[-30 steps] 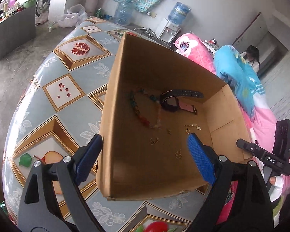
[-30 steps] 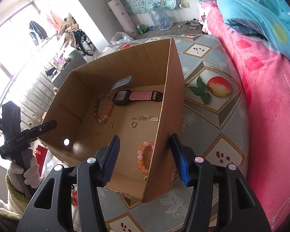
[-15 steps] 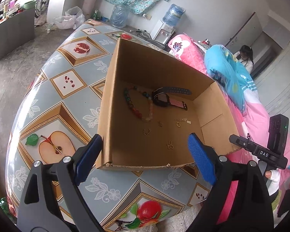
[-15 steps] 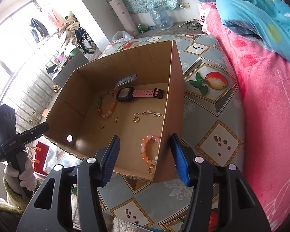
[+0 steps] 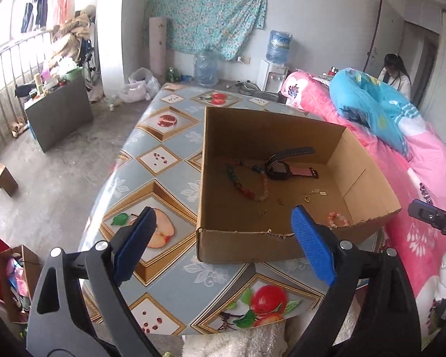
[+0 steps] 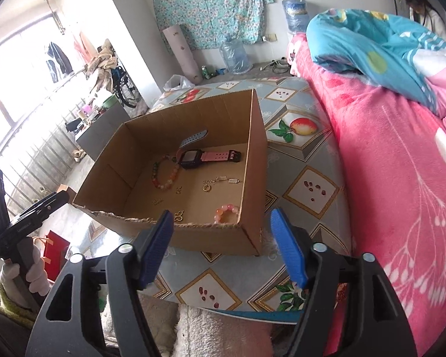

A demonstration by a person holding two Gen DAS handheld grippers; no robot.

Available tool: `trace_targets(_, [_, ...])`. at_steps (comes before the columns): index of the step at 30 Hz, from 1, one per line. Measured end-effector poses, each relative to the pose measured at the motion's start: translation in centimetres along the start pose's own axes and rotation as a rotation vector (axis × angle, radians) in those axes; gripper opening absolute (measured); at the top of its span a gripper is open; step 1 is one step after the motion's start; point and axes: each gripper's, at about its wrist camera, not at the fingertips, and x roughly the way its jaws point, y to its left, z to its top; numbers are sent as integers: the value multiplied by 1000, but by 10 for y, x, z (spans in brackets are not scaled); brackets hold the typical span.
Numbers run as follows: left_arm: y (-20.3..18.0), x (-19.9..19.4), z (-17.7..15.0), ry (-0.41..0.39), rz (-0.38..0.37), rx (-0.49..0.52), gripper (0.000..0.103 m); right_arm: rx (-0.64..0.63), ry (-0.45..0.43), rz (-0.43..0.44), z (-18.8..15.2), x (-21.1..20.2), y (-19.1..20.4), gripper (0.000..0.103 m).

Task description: Organize jewelry

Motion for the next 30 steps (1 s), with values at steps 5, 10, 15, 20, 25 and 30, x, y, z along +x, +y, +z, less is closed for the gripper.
trace_targets(5, [-10,-12,-11,15,68,-19,94,-60,57,11,-27,11,35,87])
trace_targets(10, [-23,3,-26,87,50,-27,95,-135,106,-46,-37,35,60,88])
trace_targets(15, [-36,27,-35,182,85,-5,95,-150,113,-128,-31,46,65,88])
trace_targets(20, [-43,40,-35,227,103,-4,94,-134,130,-137,-26,55,64,89])
trace_targets(25, [-47,43,-34,232,99,3,95,-132,134,-142,-24,58,65,89])
trace_targets(30, [-50,45,-33,237,84,5,94,-118,144,-148,-23,60,62,89])
